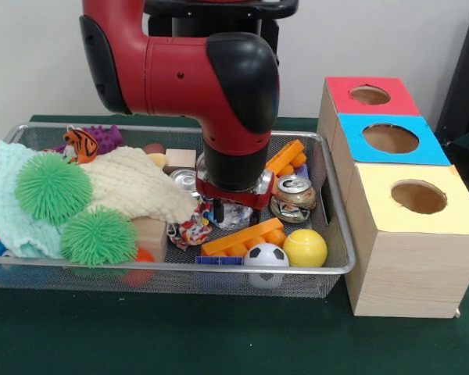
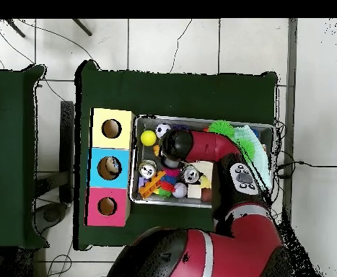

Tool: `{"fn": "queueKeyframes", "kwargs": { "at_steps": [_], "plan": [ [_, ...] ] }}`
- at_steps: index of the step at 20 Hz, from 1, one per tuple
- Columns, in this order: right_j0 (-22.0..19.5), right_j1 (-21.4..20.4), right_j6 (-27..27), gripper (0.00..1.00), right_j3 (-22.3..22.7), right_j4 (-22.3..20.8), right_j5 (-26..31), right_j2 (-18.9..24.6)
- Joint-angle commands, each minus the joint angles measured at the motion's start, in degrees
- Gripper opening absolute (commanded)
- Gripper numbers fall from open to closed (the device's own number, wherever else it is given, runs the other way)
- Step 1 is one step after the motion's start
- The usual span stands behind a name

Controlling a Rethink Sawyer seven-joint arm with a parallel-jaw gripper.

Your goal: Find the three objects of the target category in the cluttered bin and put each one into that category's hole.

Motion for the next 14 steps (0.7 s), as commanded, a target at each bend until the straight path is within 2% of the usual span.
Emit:
{"fn": "queueKeyframes", "kwargs": {
  "at_steps": [1,6,7,9,14],
  "plan": [
    [-2.04,2.36,-3.33,1.0,4.69,2.55,6.3,6.89],
    [-1.96,2.29,-2.9,1.0,4.7,2.5,7.14,6.89],
    [-1.86,2.31,-2.78,0.0,4.39,2.52,8.21,6.75],
    [-1.99,2.63,-2.93,0.0,4.15,3.2,10.16,7.07],
    [-1.93,2.28,-2.02,0.0,4.28,3.88,10.57,7.11]
  ]
}}
